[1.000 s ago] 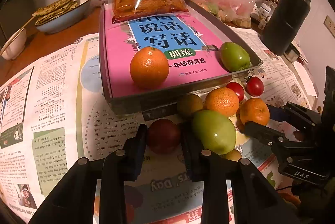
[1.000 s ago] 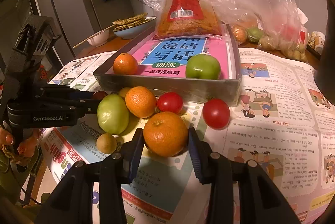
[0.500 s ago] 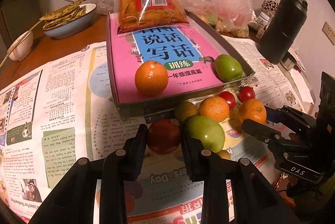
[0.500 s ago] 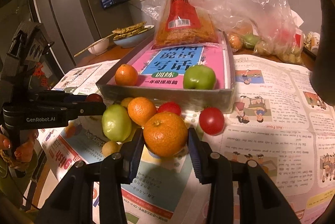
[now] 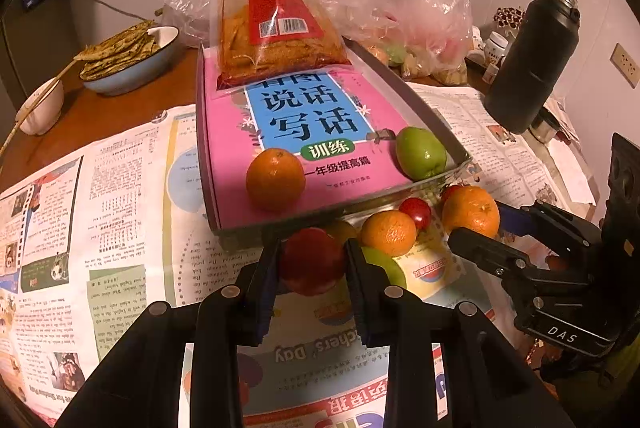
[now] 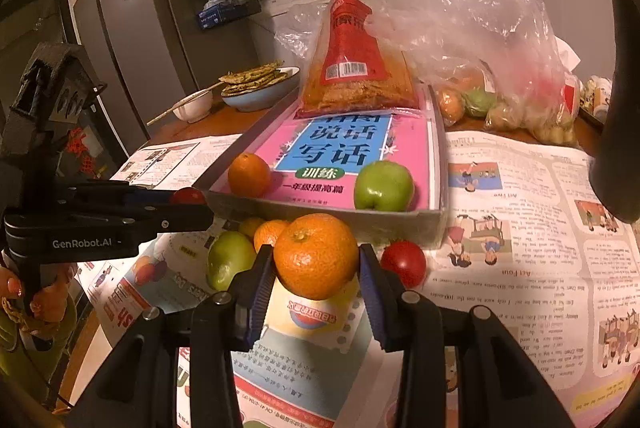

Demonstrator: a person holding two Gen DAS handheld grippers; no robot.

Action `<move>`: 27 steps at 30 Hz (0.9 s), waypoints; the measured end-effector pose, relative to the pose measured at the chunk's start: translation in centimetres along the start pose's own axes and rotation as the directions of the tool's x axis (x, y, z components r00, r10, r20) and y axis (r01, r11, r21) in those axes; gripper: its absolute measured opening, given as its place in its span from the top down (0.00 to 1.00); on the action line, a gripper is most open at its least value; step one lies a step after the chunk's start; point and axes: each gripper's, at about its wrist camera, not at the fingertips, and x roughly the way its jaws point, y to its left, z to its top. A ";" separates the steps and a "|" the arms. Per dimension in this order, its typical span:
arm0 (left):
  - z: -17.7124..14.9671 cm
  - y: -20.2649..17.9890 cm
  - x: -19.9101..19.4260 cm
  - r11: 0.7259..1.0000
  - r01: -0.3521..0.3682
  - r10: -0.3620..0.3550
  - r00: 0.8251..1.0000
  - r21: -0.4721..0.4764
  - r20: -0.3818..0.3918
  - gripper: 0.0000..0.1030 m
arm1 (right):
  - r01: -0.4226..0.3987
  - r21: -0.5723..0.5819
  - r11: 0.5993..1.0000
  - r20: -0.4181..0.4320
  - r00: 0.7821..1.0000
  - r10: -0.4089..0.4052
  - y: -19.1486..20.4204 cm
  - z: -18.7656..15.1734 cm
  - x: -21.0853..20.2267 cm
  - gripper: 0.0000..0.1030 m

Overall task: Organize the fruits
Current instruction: 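Carry the red plum with the left tool while the right tool carries the mandarin onto the book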

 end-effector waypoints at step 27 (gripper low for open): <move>4.9 -2.7 2.4 0.999 0.025 -0.025 1.000 0.041 0.006 0.68 | 0.038 0.014 0.999 0.034 0.999 -0.039 -3.2 4.6 0.7 0.59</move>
